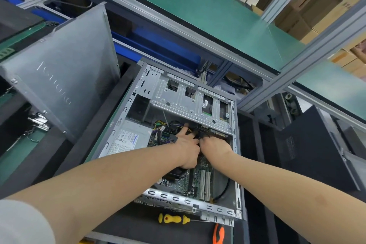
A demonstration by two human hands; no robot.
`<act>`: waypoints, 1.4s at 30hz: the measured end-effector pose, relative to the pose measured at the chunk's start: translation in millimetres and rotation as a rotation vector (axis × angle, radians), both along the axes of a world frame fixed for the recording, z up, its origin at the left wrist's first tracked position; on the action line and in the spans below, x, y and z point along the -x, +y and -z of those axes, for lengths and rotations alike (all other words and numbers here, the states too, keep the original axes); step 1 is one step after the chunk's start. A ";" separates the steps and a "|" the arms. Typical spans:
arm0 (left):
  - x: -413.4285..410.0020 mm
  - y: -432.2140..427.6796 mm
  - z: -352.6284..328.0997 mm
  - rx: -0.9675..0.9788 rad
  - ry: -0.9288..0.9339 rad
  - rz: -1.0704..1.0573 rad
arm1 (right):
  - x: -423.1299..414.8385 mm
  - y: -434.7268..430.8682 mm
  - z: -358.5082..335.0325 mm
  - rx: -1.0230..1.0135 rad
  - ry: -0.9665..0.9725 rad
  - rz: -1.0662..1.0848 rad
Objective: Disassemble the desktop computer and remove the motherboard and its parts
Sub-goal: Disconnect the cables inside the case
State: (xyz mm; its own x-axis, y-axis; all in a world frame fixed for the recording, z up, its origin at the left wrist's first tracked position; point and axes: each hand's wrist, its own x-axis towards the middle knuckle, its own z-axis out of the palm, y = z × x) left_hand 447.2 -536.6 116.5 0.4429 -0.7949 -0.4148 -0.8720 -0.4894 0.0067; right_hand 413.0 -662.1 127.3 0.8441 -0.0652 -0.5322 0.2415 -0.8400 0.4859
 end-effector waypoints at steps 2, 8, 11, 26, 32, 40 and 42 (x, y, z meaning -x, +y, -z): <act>0.0 1.1 -1.2 -0.007 0.010 0.003 | 0.3 0.5 -5.8 0.016 0.057 -0.040; 1.1 5.7 -4.3 0.033 0.014 0.016 | 14.1 -0.4 -9.9 0.160 0.130 -0.211; 0.8 9.7 -4.5 0.065 0.017 0.029 | 15.4 3.1 -11.9 0.131 0.090 -0.179; -1.4 12.1 -7.8 0.143 0.031 -0.003 | 77.0 28.7 -32.8 0.315 0.416 -0.163; -0.9 12.3 -7.6 0.188 0.039 0.031 | 82.7 30.5 -37.4 0.120 0.324 -0.212; 4.1 18.0 -1.5 0.219 0.127 0.405 | 75.0 34.8 -24.4 0.073 0.332 0.008; 7.5 19.8 1.5 0.163 0.114 0.569 | 75.3 36.1 -18.7 0.088 0.375 -0.024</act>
